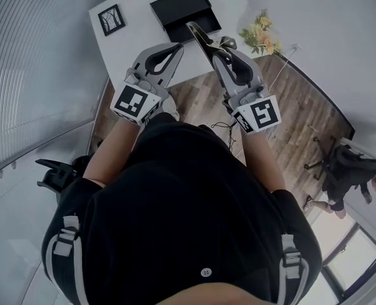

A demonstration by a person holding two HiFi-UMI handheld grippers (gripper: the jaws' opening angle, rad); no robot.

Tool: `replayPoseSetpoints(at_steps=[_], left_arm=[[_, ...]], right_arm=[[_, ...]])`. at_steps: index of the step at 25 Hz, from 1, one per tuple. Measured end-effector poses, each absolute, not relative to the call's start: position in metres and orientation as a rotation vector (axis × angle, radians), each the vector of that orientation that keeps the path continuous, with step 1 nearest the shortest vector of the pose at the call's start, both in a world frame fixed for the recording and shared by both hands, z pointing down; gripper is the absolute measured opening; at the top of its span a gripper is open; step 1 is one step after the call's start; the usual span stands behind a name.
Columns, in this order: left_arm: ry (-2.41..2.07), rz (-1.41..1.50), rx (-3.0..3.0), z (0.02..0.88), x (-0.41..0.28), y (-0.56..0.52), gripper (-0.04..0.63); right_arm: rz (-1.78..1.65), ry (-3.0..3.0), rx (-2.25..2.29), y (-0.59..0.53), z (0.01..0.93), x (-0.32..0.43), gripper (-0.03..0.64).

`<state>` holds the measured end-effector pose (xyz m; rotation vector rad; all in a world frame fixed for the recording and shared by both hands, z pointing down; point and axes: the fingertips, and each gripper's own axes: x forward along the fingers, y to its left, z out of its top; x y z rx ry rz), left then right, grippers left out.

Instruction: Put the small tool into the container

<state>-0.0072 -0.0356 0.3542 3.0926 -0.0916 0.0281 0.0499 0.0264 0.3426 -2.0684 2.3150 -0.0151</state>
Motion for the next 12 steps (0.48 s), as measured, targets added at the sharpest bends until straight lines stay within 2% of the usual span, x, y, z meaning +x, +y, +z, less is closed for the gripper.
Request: replayPoseSetpoints(at_steps=[12], left_arm=[[-0.069, 0.062, 3.063, 0.374, 0.002, -0.093, 0.008]], right_arm=[[-0.047, 2.304, -2.085, -0.037, 0.352, 0.057, 0.095]])
